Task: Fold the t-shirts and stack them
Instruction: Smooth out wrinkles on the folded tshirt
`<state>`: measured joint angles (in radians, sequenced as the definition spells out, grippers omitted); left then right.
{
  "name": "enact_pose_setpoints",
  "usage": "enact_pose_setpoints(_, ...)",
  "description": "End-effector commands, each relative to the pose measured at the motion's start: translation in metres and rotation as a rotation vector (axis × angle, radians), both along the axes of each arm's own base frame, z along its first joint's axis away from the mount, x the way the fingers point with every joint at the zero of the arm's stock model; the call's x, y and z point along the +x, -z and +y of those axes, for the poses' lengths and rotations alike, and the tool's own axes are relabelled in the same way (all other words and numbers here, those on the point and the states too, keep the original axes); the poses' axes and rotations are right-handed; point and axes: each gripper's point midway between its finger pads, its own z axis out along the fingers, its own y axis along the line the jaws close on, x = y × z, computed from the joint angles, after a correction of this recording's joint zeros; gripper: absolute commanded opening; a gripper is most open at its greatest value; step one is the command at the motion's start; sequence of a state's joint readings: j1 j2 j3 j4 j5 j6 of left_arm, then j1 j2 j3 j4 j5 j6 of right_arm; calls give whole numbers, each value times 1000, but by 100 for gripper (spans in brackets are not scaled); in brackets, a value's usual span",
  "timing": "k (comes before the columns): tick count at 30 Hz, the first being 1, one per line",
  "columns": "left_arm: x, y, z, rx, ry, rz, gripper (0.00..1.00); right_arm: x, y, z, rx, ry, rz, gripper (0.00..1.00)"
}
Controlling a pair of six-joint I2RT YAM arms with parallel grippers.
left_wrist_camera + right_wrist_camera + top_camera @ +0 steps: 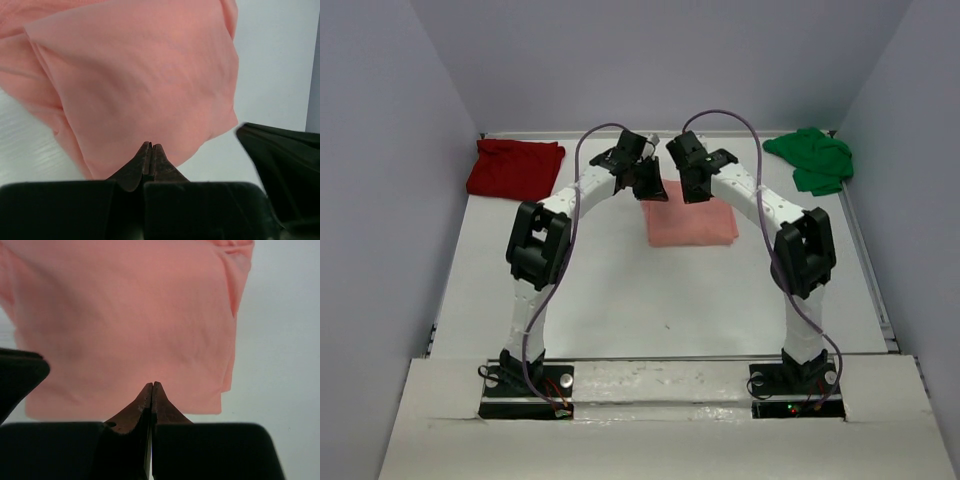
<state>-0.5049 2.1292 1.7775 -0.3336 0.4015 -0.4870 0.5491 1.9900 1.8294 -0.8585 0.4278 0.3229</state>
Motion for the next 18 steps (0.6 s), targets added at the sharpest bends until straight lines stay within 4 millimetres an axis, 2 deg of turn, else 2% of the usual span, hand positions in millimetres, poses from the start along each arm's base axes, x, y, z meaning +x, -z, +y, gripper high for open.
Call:
enact_pose_setpoints(1,0,-3,-14,-34,74,11,0,21,20,-24,-140,35,20,0)
enact_pose_setpoints(3,5,0,-17,-49,86,21,0,31,31,-32,-141,47,36,0)
enact_pose_setpoints(6,12,8,-18,-53,90,35,0,42,32,-33,-130,49,29,0)
enact_pose_setpoints(8,15,12,-19,-52,89,41,0,50,32,-45,-132,73,28,0)
enact_pose_setpoints(12,25,18,-18,-63,85,52,0,56,34,-55,-143,85,31,0)
enact_pose_setpoints(15,29,34,-13,-49,66,81,0,58,40,-62,-135,93,47,0)
enact_pose_setpoints(17,33,43,-9,-47,47,100,0,60,50,-71,-135,104,68,0)
enact_pose_setpoints(18,34,47,-7,-47,43,106,0,61,55,-69,-128,97,76,0)
